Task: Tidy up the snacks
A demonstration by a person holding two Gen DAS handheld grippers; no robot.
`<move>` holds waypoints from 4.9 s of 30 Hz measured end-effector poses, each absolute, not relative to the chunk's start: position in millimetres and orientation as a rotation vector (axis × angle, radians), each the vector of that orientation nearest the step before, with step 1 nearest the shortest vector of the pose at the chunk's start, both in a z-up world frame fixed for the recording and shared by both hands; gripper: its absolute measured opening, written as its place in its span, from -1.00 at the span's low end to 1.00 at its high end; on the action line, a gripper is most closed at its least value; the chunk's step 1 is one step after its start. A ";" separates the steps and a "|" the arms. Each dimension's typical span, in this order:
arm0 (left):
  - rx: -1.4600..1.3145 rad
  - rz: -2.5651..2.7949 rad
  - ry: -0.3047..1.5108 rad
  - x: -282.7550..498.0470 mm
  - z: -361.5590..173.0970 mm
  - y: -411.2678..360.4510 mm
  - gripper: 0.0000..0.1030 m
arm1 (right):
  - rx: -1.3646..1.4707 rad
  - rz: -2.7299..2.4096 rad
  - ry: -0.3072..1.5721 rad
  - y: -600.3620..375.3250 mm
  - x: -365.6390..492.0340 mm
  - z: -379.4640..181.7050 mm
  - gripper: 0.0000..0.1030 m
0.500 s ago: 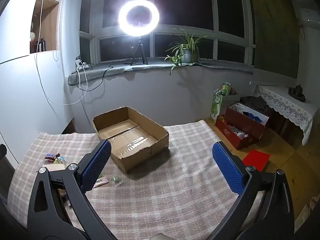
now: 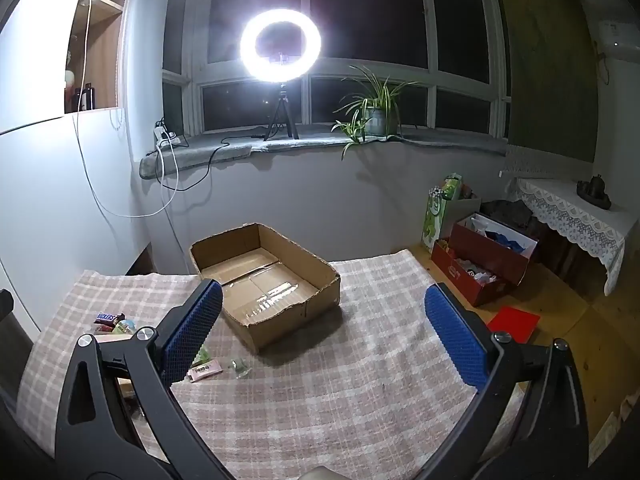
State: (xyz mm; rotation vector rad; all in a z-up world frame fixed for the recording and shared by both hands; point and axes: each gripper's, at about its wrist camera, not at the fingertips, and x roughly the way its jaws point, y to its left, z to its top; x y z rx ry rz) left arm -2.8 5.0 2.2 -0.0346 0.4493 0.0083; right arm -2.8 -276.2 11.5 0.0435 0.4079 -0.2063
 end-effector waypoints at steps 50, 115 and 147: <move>-0.040 0.002 0.451 -1.5 2.6 4.4 0.99 | 0.034 -0.208 0.408 -275.2 0.1 1.1 1.00; -0.340 -0.291 0.898 69.7 -106.8 23.5 0.02 | 0.312 0.739 1.207 -152.0 168.8 -151.8 0.06; -0.274 -0.296 0.869 75.2 -100.4 7.5 0.00 | 0.282 0.768 1.169 -151.3 160.1 -127.3 -0.16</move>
